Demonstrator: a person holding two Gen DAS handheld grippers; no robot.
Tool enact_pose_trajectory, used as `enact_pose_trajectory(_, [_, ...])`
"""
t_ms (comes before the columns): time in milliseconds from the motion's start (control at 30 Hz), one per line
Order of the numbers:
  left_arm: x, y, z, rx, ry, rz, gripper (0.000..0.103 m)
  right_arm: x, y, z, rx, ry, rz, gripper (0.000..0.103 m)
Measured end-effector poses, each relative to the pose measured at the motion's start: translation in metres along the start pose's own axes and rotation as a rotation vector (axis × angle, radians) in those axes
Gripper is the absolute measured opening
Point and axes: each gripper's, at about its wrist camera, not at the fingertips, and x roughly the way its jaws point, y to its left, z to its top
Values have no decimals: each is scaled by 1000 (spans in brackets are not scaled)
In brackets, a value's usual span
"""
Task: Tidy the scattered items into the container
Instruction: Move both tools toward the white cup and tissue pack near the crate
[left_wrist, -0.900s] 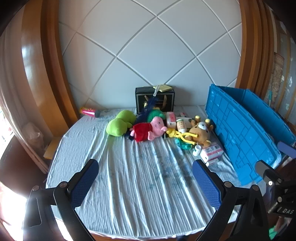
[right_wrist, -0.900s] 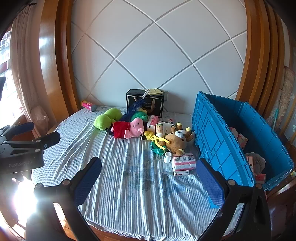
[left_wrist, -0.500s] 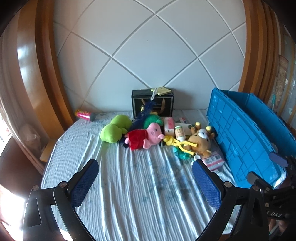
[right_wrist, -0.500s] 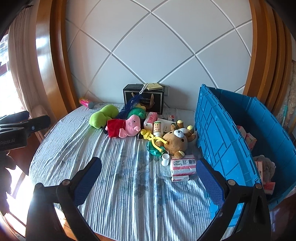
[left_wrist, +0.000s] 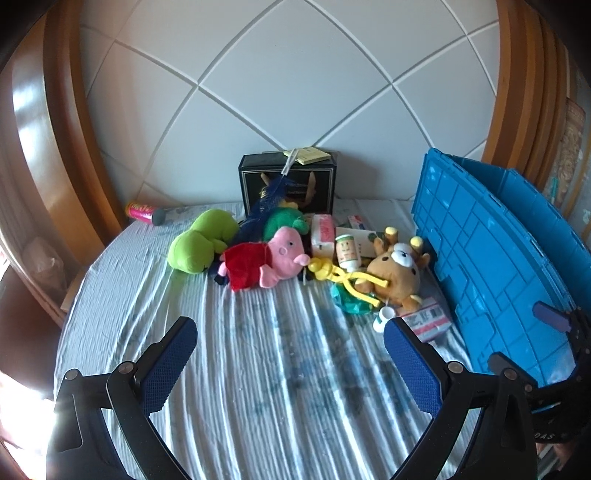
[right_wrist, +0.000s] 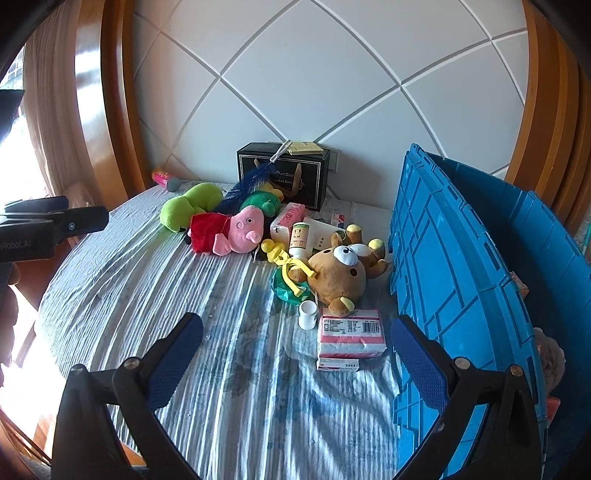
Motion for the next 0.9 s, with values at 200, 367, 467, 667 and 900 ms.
enact_pose_trajectory(200, [33,-14,1,60,20,-73,102,19,-5,-10,11,39,-28,103])
enact_pose_trajectory(367, [74,-32,-1,137,46,-184,102,38,-5,-23,6,73,-101,103])
enact_pose_trajectory(467, [108,-48,-5,197,73,-252,102,51,-9,-37,38,106,-128,103])
enact_pose_trajectory(667, [175,-85,-10,315,99,-366,102,84,-12,-67,66,174,-171,103])
enact_pose_trajectory(900, [258,-127,-32,416,151,-434,101,110,-13,-101,118,245,-175,103])
